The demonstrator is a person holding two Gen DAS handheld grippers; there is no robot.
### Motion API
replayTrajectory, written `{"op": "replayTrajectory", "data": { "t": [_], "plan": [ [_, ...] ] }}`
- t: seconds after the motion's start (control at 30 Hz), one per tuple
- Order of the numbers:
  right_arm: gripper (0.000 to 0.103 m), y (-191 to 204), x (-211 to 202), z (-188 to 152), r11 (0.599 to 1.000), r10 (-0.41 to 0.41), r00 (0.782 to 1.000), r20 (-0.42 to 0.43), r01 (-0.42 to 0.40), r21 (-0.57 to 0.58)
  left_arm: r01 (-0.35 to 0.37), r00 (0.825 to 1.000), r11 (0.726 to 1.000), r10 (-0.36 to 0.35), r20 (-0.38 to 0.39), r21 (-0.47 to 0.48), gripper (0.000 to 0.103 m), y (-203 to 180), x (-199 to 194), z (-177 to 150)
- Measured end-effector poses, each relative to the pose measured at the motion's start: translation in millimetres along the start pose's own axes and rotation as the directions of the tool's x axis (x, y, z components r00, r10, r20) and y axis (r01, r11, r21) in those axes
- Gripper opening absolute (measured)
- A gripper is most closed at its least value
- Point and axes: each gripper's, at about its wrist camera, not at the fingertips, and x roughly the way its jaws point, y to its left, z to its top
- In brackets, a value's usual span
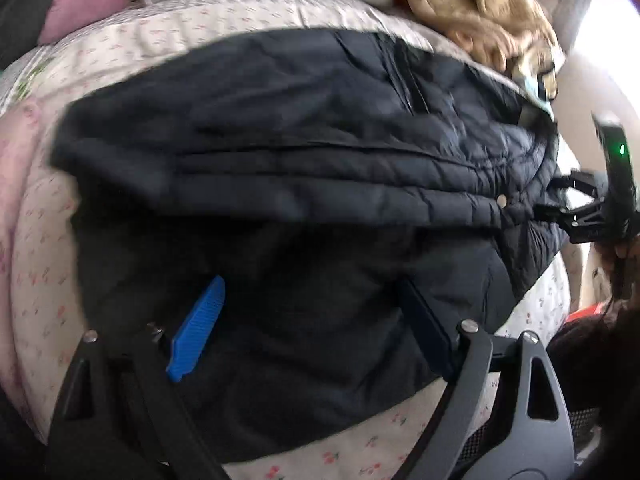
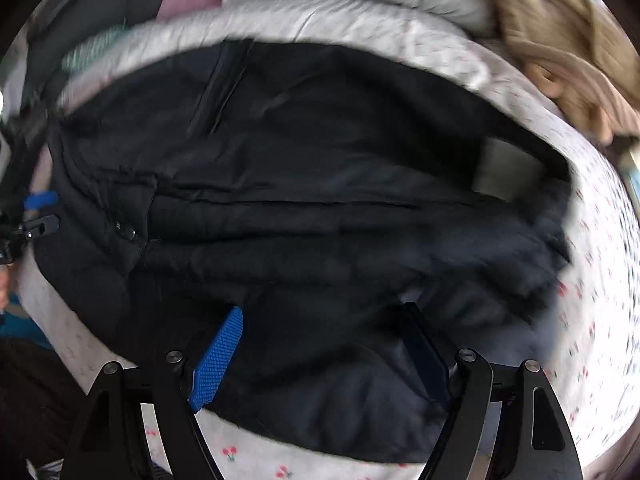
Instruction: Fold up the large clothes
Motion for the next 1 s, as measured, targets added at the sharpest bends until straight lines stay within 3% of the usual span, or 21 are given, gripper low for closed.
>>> {"op": "replayTrajectory", "data": {
  "t": [0.13,0.27,0.4,0.47,0.53,0.6,0.7,0.83,0.97,1.0],
  "plan": [
    [0.081,10,8,29,0.999,0.026,1.000,0.001,-0.026,0.035,0.029,0.999,0.999,-0.029,0.036,0.014,0.088,-19,4,27],
    [0.081,-2,7,56,0.989,0.031,0.995,0.090,-0.044,0.142,0.065,0.985,0.992,-0.046,0.164,-0.112,0.088,-8,-1,54],
    [0.081,-26,6,67,0.961,-0.007,0.969,0.245,-0.061,0.271,0.047,0.962,0.958,0.034,0.272,-0.284,0.088,23,2,63],
    [0.081,-44,5,61,0.937,-0.056,0.953,0.298,-0.052,0.344,0.006,0.955,0.929,0.105,0.278,-0.370,0.088,44,2,61],
    [0.081,-58,5,55,0.923,-0.116,0.949,0.293,-0.005,0.384,-0.078,0.942,0.900,0.207,0.265,-0.428,0.088,64,-5,53],
    [0.081,-74,-6,42,0.918,-0.180,0.932,0.316,0.044,0.395,-0.132,0.931,0.879,0.269,0.247,-0.459,0.088,80,-14,46],
    [0.081,-108,-25,28,0.898,-0.228,0.913,0.338,0.063,0.436,-0.104,0.938,0.874,0.245,0.245,-0.475,0.088,101,-29,30],
    [0.081,-144,-36,-8,0.882,-0.198,0.928,0.317,0.027,0.470,-0.061,0.955,0.900,0.179,0.237,-0.432,0.088,108,-38,6],
    [0.081,-162,-18,-47,0.869,-0.072,0.974,0.214,-0.044,0.493,-0.017,0.970,0.912,0.114,0.215,-0.410,0.087,112,-35,-21],
    [0.079,-164,-9,-55,0.862,-0.031,0.982,0.184,-0.067,0.502,-0.016,0.974,0.914,0.107,0.201,-0.406,0.082,112,-33,-26]
  ]
}}
